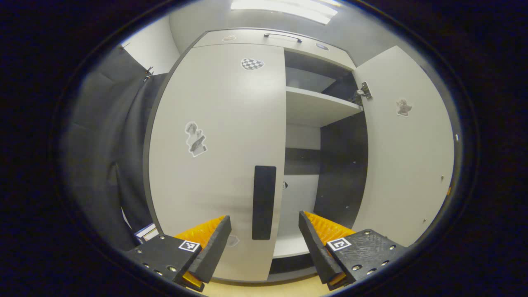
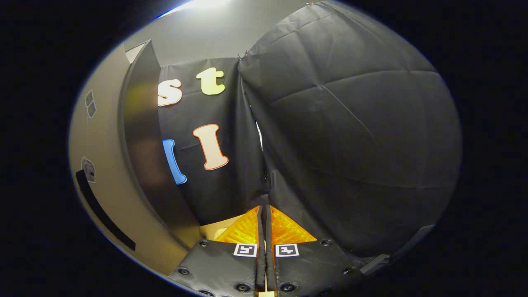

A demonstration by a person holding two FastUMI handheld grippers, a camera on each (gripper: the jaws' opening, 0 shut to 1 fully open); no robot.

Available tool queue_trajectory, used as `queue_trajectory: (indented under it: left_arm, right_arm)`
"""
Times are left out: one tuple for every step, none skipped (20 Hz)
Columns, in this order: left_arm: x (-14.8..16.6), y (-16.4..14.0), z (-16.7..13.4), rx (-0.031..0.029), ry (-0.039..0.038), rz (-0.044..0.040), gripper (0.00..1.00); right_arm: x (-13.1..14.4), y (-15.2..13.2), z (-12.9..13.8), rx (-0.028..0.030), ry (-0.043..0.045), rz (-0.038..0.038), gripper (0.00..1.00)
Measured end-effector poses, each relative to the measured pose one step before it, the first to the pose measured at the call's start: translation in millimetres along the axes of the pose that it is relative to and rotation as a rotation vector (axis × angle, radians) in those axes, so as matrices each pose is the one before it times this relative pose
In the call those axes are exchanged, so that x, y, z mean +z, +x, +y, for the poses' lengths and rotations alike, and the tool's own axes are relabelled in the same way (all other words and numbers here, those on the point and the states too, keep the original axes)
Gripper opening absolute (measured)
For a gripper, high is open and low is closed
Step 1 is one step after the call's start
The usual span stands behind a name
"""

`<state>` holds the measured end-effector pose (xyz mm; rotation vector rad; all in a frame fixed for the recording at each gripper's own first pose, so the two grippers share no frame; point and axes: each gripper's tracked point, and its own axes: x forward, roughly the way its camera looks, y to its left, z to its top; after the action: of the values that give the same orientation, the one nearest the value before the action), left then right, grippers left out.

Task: Open the right door of the double-door shoe cabinet with the right hand, and open the left door with the left hand.

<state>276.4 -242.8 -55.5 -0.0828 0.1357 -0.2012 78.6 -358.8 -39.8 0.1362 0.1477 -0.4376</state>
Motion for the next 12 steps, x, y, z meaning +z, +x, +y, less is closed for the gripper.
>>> queue_trajectory:
  left_arm:
    - [3.93, 6.68, 0.06, 0.00821, -0.00381, -0.00866, 0.95]
    - [2.67, 6.84, 0.15, 0.01058, -0.00231, -0.00184, 0.95]
    - [1.17, 6.32, 0.80, 0.01079, -0.00157, 0.00333, 0.95]
    - [-0.39, 6.40, -0.81, 0.00568, -0.00326, 0.00598, 0.95]
    - [0.28, 4.89, -1.29, 0.00444, -0.00414, 0.00393, 0.95]
    - [1.43, 4.18, -1.37, 0.00463, -0.00080, -0.00054, 0.93]
    - [1.65, 3.68, 1.41, 0.01879, 0.00844, -0.00573, 0.94]
    - [1.52, 1.38, 1.74, 0.01730, 0.00964, -0.00518, 0.77]
    - [1.08, 1.80, -2.30, 0.00026, 0.00830, -0.00421, 0.74]
    - [1.91, 2.57, -1.13, 0.00103, 0.00990, -0.00307, 0.74]
    - [1.41, 1.54, -0.11, 0.00691, 0.01168, -0.00180, 0.75]
    - [1.93, 1.48, -0.54, 0.00383, 0.01384, -0.00527, 0.75]
  right_arm:
    - [-1.38, 7.28, -0.85, 0.00239, -0.00152, 0.00094, 0.00]
    - [-0.15, 2.18, -0.78, 0.00591, 0.00121, 0.00346, 0.00]
    - [-3.15, 6.73, -1.11, 0.00244, 0.00376, 0.00556, 0.02]
    - [-0.48, 5.54, 0.28, 0.00532, 0.00536, 0.00465, 0.02]
    - [-1.10, 4.97, -1.10, 0.00523, 0.00603, 0.00372, 0.02]
    - [-1.48, 7.61, 0.00, 0.00635, 0.00416, 0.00233, 0.05]
    - [-1.33, 2.77, -2.10, -0.00535, -0.00161, 0.00719, 0.00]
    - [-1.18, 6.06, -5.82, -0.02481, -0.00849, 0.00027, 0.14]
    - [0.16, 1.98, -4.32, -0.00868, -0.00987, -0.00345, 0.19]
    - [-0.17, 5.39, -0.24, -0.00263, -0.00643, -0.00096, 0.26]
    - [-0.76, -0.06, 2.03, 0.00869, -0.00320, 0.00182, 0.38]
    - [0.09, 3.99, 3.75, 0.01204, -0.00242, 0.00439, 0.50]
